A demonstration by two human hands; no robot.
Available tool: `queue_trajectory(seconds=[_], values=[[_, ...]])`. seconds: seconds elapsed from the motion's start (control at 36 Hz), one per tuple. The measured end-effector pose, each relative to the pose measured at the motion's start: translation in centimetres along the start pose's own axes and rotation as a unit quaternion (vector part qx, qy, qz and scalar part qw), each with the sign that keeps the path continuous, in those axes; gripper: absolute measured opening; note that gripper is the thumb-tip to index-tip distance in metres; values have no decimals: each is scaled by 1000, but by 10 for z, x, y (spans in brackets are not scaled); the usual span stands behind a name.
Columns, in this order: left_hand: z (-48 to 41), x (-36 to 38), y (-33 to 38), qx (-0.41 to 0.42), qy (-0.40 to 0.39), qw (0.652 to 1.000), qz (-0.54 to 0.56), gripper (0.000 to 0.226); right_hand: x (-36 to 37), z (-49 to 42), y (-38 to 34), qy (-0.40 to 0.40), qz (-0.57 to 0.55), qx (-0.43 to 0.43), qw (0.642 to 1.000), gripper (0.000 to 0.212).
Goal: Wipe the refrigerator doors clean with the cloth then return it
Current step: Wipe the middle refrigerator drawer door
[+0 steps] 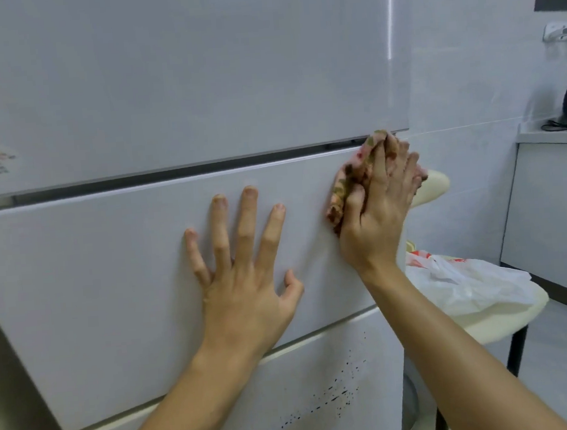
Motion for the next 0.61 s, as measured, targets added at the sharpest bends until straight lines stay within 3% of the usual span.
queue_trajectory(seconds=[0.14,0.33,0.5,0.61], values=[[5,-1,-6,24,0,1000,-2,85,-4,50,36,18,-21,15,1000,60],[8,1,-4,27,22,999,-3,86,-7,144,86,-7,-62,202,977,67],[9,4,-4,40,26,999,-12,86,-1,141,76,-29,-24,202,979,74],[9,4,-3,40,30,999,-8,87,2,94,41,-8,-14,114,993,69]])
Point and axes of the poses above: each hand's wrist, its own z-axis away from the middle knuckle, its own x-axis out of the palm, y = z × x, the point moved 10 cm from there along -z, towards the middle knuckle, and after that the axes turned 1 degree about -x, right-handed, at the moved point
